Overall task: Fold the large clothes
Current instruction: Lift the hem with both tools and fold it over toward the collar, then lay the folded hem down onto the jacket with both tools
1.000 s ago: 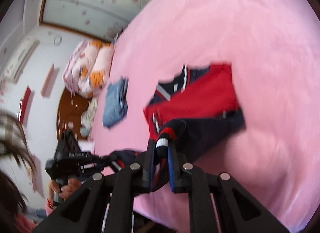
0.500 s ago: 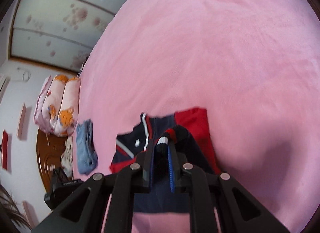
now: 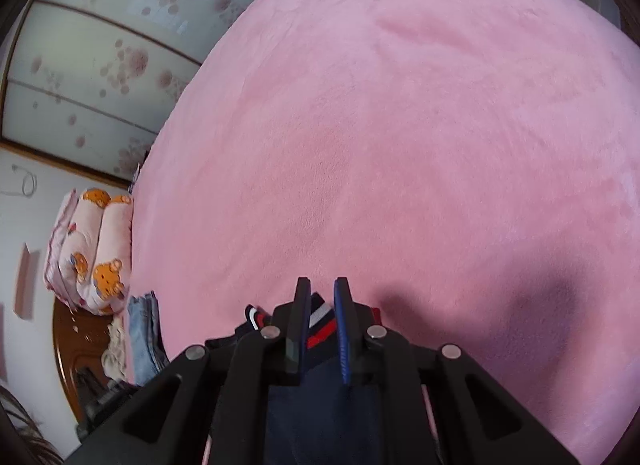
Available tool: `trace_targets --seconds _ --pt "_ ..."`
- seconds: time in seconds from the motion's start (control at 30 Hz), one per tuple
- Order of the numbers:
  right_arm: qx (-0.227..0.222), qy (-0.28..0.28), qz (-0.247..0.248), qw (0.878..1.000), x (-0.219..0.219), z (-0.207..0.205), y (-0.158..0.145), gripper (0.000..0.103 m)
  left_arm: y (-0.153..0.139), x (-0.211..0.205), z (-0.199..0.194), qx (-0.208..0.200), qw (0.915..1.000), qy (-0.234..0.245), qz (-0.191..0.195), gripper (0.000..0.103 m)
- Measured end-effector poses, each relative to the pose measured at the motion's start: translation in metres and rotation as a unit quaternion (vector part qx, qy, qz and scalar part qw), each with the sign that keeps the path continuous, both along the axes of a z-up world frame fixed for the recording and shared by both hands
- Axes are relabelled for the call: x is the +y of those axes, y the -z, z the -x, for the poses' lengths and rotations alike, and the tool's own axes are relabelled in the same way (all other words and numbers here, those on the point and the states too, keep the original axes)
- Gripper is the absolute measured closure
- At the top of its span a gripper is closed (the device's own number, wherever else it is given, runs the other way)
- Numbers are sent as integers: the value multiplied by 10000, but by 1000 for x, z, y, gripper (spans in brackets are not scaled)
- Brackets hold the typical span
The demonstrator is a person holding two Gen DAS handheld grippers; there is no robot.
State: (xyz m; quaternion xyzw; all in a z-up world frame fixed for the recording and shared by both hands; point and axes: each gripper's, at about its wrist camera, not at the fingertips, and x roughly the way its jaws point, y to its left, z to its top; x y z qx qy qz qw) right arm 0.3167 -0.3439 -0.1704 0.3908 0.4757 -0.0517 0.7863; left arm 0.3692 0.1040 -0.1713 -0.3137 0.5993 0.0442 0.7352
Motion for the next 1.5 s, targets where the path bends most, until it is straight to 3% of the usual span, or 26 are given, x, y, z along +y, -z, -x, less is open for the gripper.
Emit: trace_targets --seconds 0.13,0.37,0.47,0.53,0.63,0.77,0.83,0.9,1.0,1.1,1.2,1.27,1.43,1.5 --pt "-67 -242 183 9995 12 6 -9 91 -15 -3 12 -369 9989 94 -266 33" --pt "-176 -1123 440 9925 52 19 -9 91 -16 -28 50 -549 9925 767 -776 32" --pt "-20 -1556 314 9873 74 22 2 91 -8 -50 60 -459 9889 1035 -958 47" --pt "-18 -1736 163 9847 88 25 7 91 -4 -63 67 -403 9862 1303 -943 50" --pt "-67 -2154 -62 9765 111 29 16 91 4 -82 69 -361 9825 1645 -801 64" --pt "38 -2582 -368 9654 135 29 38 92 14 -103 66 -300 9775 2012 -561 92" --pt "-65 -2819 -352 9588 146 26 44 95 15 -112 66 -324 9735 2182 -604 92" --pt "-143 -2971 -7 9547 155 20 46 95 17 -120 64 -423 9696 2340 -584 92" --pt "-209 -2955 144 9550 156 7 51 101 26 -128 54 -415 9680 2430 -459 95" --pt "-241 -2907 226 9562 154 -3 57 102 33 -128 44 -415 9691 2363 -571 95" --pt "-109 -2847 517 9572 147 -11 60 103 38 -122 36 -474 9708 2227 -760 95" --pt "-137 -2794 670 9577 138 -12 59 103 41 -110 31 -445 9743 2113 -635 97" --pt "55 -2059 1166 9716 91 -8 48 103 37 -74 30 -557 9789 1660 -1057 97" --pt "70 -1720 1197 9778 72 -1 42 103 36 -54 32 -597 9833 1391 -1013 97"
